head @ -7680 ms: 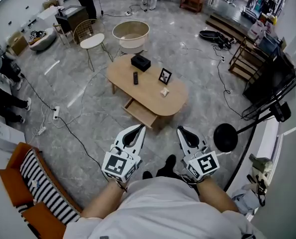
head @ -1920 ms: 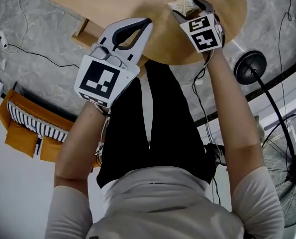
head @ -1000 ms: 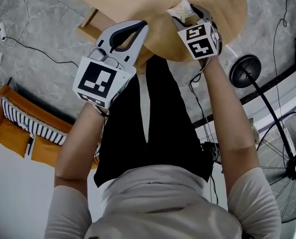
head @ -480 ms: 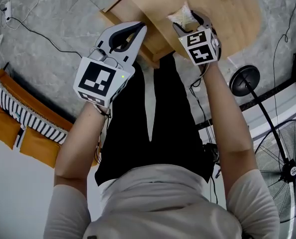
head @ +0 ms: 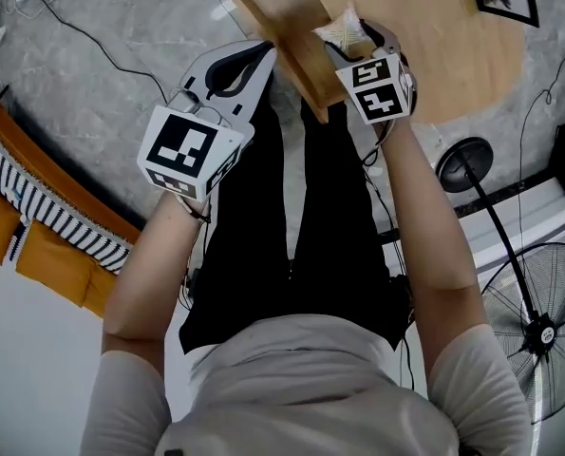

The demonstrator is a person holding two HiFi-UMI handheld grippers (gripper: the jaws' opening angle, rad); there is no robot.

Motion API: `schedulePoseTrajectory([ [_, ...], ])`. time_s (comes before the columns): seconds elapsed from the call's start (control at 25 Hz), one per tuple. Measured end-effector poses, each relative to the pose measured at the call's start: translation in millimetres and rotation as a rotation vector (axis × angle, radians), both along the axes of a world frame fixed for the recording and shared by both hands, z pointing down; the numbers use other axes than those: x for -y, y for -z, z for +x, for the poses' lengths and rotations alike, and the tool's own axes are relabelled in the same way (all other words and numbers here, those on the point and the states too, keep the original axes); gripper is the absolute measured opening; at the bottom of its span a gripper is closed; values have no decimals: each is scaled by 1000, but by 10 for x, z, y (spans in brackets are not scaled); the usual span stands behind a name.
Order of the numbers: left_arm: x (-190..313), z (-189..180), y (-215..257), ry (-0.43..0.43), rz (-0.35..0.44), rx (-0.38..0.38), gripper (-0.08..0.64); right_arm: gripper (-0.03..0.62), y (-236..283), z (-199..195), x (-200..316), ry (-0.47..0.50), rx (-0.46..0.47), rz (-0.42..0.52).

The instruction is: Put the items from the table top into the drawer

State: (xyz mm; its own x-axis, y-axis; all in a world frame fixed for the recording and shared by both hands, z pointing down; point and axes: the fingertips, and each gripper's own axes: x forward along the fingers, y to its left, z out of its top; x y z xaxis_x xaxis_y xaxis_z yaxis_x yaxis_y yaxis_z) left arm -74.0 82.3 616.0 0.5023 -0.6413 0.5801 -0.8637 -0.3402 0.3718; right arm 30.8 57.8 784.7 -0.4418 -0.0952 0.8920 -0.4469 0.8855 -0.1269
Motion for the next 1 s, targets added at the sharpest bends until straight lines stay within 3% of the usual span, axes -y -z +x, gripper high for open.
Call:
schedulePoseTrajectory([
  [0.44,-346,-347,-170,5,-18,-14,9,316,-228,-497,-372,6,1,-23],
  [1.0,-397,-521,-319,24,-38,-19,9,318,-440,-632,-372,-45,-2,-19],
])
